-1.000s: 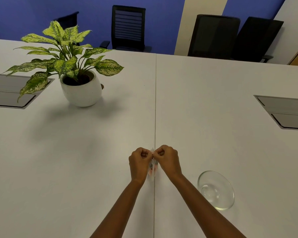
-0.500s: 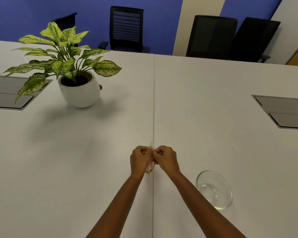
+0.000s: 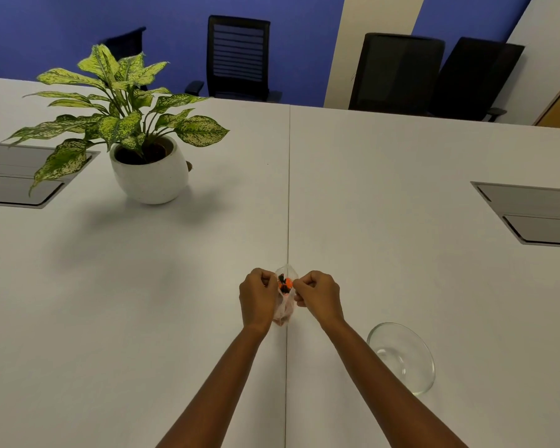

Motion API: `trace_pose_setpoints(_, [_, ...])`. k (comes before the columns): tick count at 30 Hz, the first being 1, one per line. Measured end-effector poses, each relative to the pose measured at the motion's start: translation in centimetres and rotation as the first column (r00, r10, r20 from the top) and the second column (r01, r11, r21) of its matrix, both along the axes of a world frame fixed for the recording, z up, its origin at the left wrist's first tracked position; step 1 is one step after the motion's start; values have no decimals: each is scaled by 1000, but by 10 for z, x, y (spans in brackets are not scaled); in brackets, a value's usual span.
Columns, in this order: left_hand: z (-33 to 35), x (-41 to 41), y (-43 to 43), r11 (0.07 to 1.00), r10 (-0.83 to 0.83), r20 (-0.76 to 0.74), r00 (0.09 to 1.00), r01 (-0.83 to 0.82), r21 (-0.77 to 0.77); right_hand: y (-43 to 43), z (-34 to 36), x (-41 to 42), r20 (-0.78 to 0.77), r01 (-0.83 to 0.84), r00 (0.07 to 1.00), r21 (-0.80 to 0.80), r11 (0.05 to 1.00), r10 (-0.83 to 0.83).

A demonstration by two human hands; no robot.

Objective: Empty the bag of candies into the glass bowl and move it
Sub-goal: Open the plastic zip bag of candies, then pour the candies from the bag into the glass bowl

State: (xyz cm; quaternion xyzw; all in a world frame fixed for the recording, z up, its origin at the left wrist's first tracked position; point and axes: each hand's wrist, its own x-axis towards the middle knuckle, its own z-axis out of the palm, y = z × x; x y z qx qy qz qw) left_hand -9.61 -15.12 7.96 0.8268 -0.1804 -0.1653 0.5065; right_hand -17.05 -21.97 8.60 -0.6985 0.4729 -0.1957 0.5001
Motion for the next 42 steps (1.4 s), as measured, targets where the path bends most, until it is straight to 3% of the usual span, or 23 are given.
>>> trace_pose_setpoints(4, [2,9,6,1000,-21,61,998,20,24,-8,2,-9,-23,30,999,-11,999,-30])
trace_pose_setpoints(7, [5,10,9,989,-104,204,974,80,121,-11,2,-14,-127,-26,992,-173,985,3])
trace_pose_setpoints(11, [10,11,10,879,-391,443,807,185,439,-13,-3,-19,-308,-198,949,-415,888,67])
trace_pose_setpoints(14, [16,10,8,853,-453,457,766,223,471,-15,-8,-23,-243,-142,969,-423,895,39])
trace_pose_setpoints(17, [27,6,3,877,-436,455,777,253,408,-20,-13,-26,-9,33,999,-175,984,-35])
trace_pose_setpoints(20, [38,1,-3,905,-410,461,787,286,315,-23,-20,-28,118,142,980,156,977,-161])
trace_pose_setpoints(23, [48,-2,-7,929,-370,476,798,306,209,-25,-23,-31,165,140,953,501,854,-253])
trace_pose_setpoints(27, [62,-6,-14,928,-361,425,830,365,75,-28,-27,-39,264,-49,912,829,558,-313])
trace_pose_setpoints(30, [69,-12,-21,892,-434,338,835,450,36,-31,-32,-45,392,-238,845,885,401,-363])
trace_pose_setpoints(32, [70,-17,-26,866,-484,286,827,499,24,-33,-32,-49,467,-334,780,874,353,-417])
trace_pose_setpoints(37, [70,-30,-36,842,-524,236,818,540,-5,-41,-28,-65,474,-315,703,876,365,-530])
trace_pose_setpoints(42, [57,-47,-45,839,-526,195,828,542,-42,-58,-25,-91,379,-83,726,877,473,-575])
